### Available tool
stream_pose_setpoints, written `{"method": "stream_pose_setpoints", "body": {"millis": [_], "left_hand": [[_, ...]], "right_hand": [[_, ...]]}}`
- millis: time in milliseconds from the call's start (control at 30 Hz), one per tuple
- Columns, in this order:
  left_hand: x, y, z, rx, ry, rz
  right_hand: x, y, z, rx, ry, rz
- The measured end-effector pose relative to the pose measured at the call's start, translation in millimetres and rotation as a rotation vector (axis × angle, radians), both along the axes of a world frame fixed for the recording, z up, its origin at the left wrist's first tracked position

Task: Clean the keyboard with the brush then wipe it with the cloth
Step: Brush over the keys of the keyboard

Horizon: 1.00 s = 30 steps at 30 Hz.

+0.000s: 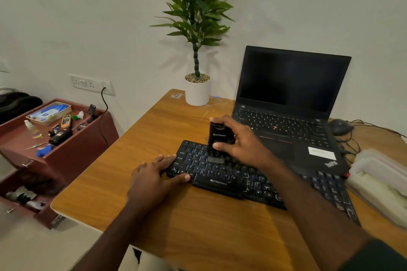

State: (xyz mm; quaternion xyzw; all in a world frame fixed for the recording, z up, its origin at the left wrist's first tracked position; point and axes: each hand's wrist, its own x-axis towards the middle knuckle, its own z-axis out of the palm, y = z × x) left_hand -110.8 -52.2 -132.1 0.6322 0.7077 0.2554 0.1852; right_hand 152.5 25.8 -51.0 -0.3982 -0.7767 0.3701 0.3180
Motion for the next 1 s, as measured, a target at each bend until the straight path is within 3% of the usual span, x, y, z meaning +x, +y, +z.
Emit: {"method": "stream_pose_setpoints", "body": {"millis": [433, 633, 1000], "left_hand": [[-1.3, 2.2, -6.4, 0.016, -0.027, 0.014], [-0.3, 0.4, -3.8, 0.028, -0.026, -0.002], [1.1, -0.9, 0.8, 0.029, -0.015, -0.004]], "right_hand": [[54.4, 3.6, 9.4, -0.038, -0.343, 0.084], [26.5, -5.1, 5.4, 0.024, -0.064, -0.002], [76.6, -3.4, 12.3, -0.021, -0.35, 0.064]]}}
